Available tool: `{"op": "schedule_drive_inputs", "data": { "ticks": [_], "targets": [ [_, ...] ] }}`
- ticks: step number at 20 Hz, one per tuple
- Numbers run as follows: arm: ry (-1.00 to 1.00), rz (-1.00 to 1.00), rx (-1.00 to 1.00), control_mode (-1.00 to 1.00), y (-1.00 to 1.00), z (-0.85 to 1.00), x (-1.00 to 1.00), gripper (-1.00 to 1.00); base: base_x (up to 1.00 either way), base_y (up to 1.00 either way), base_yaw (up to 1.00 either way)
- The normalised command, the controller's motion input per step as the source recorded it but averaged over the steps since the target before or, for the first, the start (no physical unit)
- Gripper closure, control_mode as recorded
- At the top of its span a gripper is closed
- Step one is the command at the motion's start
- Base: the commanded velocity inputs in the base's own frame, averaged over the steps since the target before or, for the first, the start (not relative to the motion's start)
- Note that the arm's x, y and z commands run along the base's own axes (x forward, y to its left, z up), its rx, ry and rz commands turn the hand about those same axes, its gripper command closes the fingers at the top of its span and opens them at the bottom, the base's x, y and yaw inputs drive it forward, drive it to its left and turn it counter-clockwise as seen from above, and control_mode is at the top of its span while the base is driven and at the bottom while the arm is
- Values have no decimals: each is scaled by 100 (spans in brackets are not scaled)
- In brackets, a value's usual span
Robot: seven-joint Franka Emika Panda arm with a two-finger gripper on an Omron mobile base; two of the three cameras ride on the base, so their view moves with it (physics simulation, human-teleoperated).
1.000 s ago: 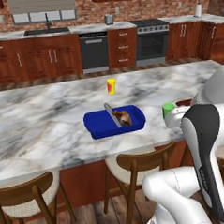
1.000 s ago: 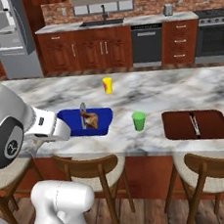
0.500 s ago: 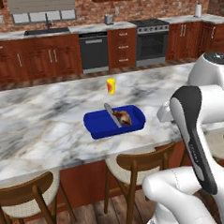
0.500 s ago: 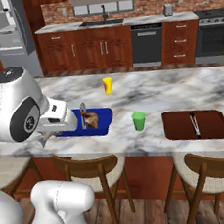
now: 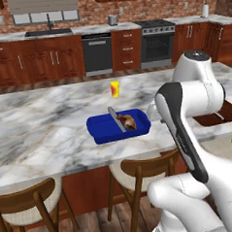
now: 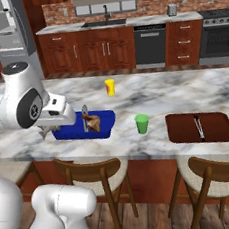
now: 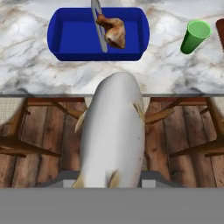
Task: Gather the broccoli and sweet potato from the fridge and place them on a tray on the dining counter. Then gather the chicken drumstick and fish from the fridge and place them on the other tray.
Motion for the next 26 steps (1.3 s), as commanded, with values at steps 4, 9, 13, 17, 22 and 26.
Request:
{"op": "schedule_drive_inputs", "data": {
  "ticks": [4, 9, 13, 17, 22, 26],
  "targets": [
    [0, 0, 0, -100, 30, -28, 56, 100, 0, 0, 0],
    [0, 0, 0, -100, 36, -32, 64, 100, 0, 0, 0],
    [2, 0, 0, -100, 19, -38, 79, 100, 0, 0, 0],
    [0, 0, 0, -100, 34, -33, 64, 100, 0, 0, 0],
    [0, 0, 0, -100, 32, -20, 57, 100, 0, 0, 0],
    [7, 0, 0, -100, 3, -13, 22, 100, 0, 0, 0]
  ]
}}
